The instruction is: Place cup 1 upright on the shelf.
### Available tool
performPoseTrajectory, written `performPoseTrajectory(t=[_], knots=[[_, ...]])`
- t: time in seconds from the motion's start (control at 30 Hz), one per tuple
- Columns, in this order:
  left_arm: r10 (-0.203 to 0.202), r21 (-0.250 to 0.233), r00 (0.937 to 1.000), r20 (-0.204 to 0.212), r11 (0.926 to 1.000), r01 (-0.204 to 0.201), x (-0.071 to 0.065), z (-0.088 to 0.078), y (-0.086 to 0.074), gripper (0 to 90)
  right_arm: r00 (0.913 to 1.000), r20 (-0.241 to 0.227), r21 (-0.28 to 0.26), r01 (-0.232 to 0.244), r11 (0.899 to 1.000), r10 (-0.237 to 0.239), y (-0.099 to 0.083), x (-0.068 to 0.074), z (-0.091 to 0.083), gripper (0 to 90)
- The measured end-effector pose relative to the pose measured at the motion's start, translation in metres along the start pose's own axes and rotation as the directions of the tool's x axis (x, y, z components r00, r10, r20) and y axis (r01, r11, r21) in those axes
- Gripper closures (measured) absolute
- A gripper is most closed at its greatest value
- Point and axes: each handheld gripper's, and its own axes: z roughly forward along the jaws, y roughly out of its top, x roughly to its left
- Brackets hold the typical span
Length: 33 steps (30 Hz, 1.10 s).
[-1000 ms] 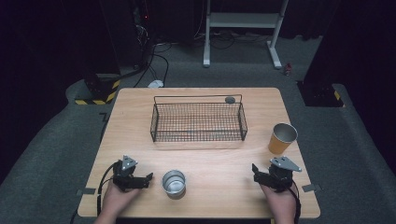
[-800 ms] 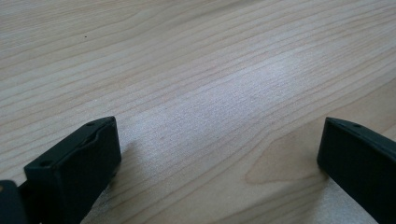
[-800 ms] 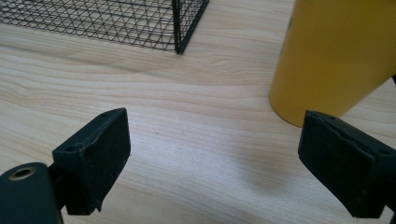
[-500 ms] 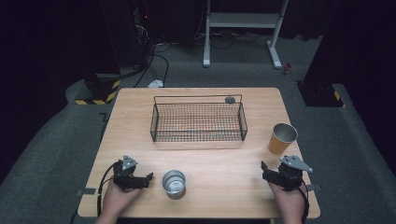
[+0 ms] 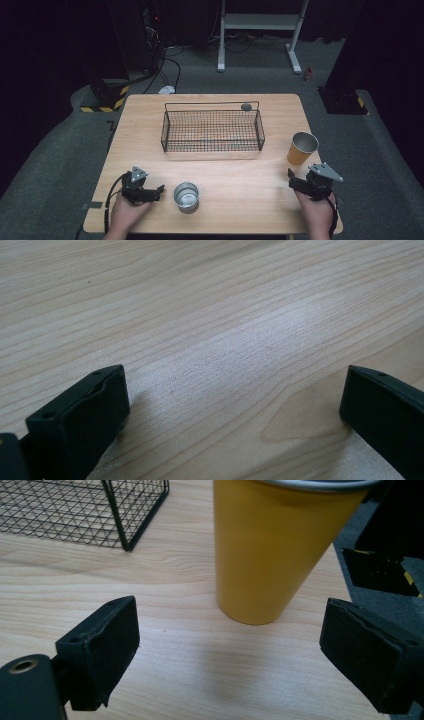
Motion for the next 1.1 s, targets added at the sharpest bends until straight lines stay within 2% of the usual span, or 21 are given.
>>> performPoseTrajectory(t=[0.2, 0.63, 0.77, 0.87, 0.97, 1.1], knots=[[-0.005, 0.000, 1.0000, -0.005, 1.0000, 0.005, -0.001, 0.000, 0.000, 0.0, 0.9999, 0.014, -0.006, 0.000, 1.000, 0.000, 0.004, -0.008, 0.001, 9.0], [0.003, 0.000, 1.0000, -0.003, 1.0000, -0.003, -0.001, 0.000, 0.000, 0.6, 0.9991, 0.041, -0.030, 0.006, 1.000, -0.005, 0.017, -0.015, 0.010, 9.0], [0.005, 0.001, 1.0000, 0.002, 1.0000, -0.005, -0.001, 0.000, 0.001, 0.2, 0.9989, 0.046, -0.037, -0.007, 0.999, 0.008, 0.022, -0.018, 0.015, 9.0], [0.006, 0.001, 1.0000, 0.003, 1.0000, -0.006, -0.001, 0.000, 0.001, 0.2, 0.9990, 0.040, -0.050, -0.020, 0.999, 0.022, 0.025, -0.023, 0.020, 9.0], [0.000, 0.000, 1.0000, 0.005, 1.0000, 0.000, -0.001, 0.000, 0.001, 0.2, 0.9988, 0.008, -0.061, -0.048, 0.997, 0.048, 0.029, -0.027, 0.027, 9.0], [0.000, -0.001, 1.0000, 0.005, 1.0000, 0.000, -0.001, 0.000, 0.001, 0.2, 0.9983, -0.008, -0.064, -0.058, 0.996, 0.058, 0.032, -0.029, 0.035, 9.0]])
